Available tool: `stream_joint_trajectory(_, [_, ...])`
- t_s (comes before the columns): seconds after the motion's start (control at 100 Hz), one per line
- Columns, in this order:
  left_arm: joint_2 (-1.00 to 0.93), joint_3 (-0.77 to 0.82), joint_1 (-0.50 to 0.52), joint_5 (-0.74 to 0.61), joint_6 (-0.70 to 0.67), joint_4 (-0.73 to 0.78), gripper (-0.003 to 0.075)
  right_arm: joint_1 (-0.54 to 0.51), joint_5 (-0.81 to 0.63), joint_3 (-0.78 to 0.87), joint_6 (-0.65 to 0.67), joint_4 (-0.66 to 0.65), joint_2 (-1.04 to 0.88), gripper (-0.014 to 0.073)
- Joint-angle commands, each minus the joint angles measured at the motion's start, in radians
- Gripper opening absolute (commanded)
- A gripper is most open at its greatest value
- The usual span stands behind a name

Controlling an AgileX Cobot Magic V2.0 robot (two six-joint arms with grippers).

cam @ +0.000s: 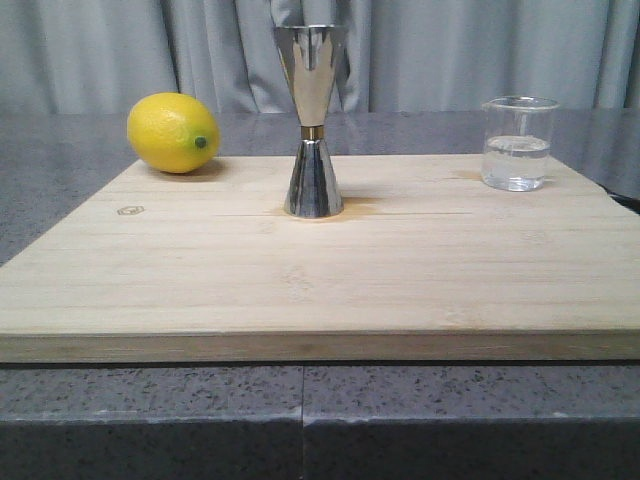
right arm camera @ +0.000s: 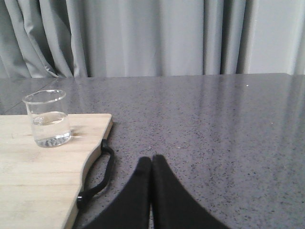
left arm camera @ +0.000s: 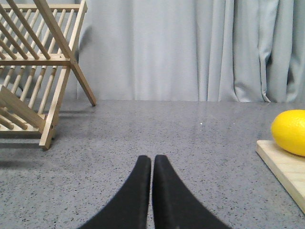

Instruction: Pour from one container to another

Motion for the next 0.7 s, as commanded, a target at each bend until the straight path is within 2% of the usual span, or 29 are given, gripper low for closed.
stream_joint_trajectory(0.0, [-0.021,0.029,0.004,-0.075,-0.003,-0.004,-0.0019,-0.006,-0.087,0.009,-0.005,-0.008,-0.019,-0.0057])
stream_joint_trajectory(0.69, [-0.021,0.029,0.004,-0.094,-0.003,-0.006,-0.0019,-0.006,-0.087,0.009,-0.005,-0.008,-0.019,-0.0057])
